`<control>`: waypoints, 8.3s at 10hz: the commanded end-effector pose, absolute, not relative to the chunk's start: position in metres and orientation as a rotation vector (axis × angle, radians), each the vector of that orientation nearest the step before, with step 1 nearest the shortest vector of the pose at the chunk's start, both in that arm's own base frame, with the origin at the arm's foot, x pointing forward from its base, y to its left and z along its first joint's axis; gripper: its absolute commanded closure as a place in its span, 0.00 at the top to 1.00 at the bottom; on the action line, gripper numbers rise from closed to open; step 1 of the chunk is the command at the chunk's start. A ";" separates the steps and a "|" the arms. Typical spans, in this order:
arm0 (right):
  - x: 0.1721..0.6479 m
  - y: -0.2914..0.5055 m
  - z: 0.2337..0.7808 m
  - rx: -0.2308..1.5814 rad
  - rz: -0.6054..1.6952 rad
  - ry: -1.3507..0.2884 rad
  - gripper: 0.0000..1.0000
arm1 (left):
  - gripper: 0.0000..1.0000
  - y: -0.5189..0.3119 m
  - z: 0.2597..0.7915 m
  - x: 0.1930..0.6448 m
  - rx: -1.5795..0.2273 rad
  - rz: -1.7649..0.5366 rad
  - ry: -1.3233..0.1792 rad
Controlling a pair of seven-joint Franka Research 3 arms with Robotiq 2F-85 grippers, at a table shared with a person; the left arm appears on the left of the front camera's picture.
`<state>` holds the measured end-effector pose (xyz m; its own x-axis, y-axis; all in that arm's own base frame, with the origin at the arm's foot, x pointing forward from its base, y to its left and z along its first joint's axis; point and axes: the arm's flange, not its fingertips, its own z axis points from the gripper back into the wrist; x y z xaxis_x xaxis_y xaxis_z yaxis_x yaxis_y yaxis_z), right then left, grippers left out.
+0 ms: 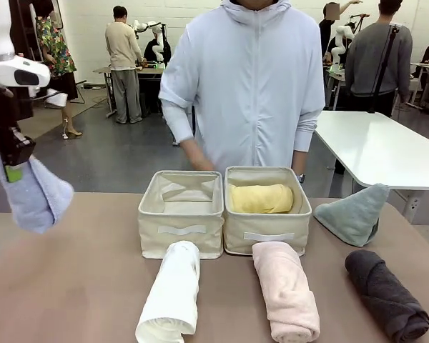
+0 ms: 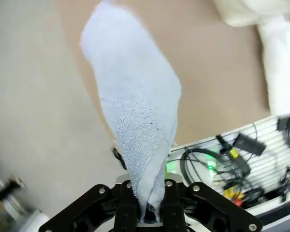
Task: Sort the towels based on their folding style.
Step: Pick up one triangle-folded towel and place it in the left Fabric basket, then pick up another triangle-folded towel from the table and place it in the left Fabric basket.
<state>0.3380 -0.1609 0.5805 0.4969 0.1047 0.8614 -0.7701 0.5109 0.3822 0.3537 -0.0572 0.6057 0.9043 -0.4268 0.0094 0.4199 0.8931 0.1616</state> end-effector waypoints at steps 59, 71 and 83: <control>0.341 -0.161 0.581 0.893 0.629 -0.933 1.00 | 0.85 -0.267 0.471 0.511 0.129 -1.857 0.084; 0.341 -0.161 0.581 0.893 0.629 -0.933 1.00 | 1.00 -0.173 0.572 0.468 0.162 -1.843 -0.172; 0.341 -0.161 0.581 0.893 0.629 -0.933 1.00 | 1.00 -0.017 0.595 0.405 0.109 -1.728 -0.283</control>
